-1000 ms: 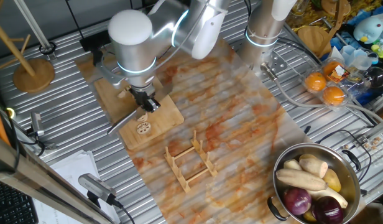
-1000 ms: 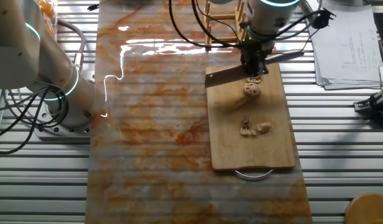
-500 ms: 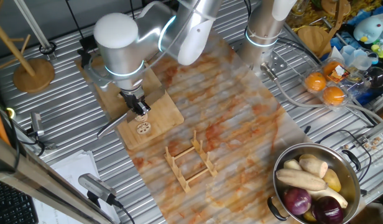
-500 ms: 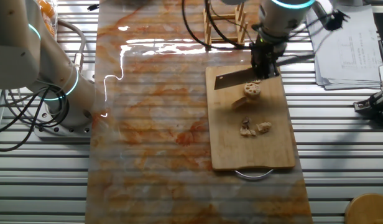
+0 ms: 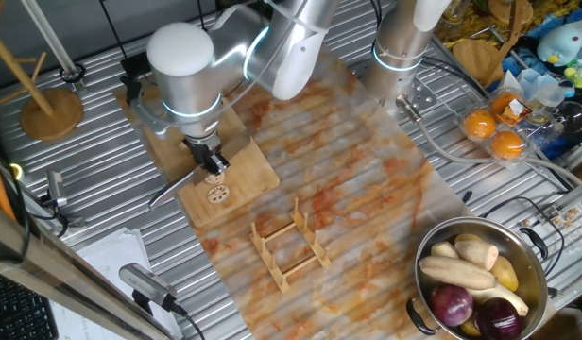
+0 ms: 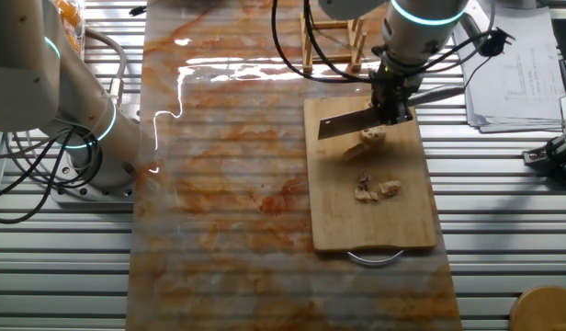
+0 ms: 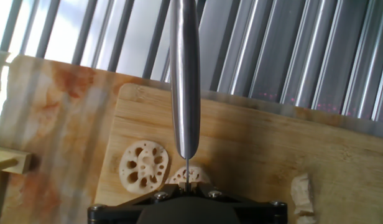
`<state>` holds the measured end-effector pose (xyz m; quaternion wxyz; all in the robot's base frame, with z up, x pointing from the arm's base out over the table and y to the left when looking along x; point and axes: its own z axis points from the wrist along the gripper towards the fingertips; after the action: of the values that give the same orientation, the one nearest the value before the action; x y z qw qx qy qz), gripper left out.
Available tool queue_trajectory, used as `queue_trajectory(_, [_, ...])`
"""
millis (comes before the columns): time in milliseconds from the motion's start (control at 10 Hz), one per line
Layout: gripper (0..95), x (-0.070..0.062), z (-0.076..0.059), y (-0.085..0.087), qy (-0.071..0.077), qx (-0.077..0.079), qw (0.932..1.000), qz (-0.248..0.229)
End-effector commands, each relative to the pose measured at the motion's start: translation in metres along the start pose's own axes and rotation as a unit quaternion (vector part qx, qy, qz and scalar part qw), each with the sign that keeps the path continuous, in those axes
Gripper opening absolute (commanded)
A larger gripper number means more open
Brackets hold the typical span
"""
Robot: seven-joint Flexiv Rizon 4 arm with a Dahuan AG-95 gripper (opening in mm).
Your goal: Slice the lotus root
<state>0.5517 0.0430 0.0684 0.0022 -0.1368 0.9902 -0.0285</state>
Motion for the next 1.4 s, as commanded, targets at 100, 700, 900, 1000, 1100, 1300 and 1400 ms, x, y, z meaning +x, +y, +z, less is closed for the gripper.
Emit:
queue_trajectory(100, [0.0,0.0019,0.0004,0.0,-0.001,-0.001,1.0,-0.001])
queue_trajectory(700, [0.0,0.001,0.0056,-0.0018,-0.002,0.001,1.0,-0.002])
queue_trajectory(900, [19.0,0.0009,0.0072,-0.0022,-0.004,0.002,1.0,-0.002])
queue_trajectory(1000, [19.0,0.0009,0.0072,-0.0022,-0.005,0.002,1.0,-0.001])
queue_trajectory(1100, [19.0,0.0009,0.0072,-0.0022,-0.005,0.002,1.0,0.001])
queue_trajectory(1300, [19.0,0.001,0.0072,-0.0022,-0.005,0.002,1.0,0.004])
queue_trajectory(1400, [19.0,0.0011,0.0068,-0.0022,-0.004,0.003,1.0,0.007])
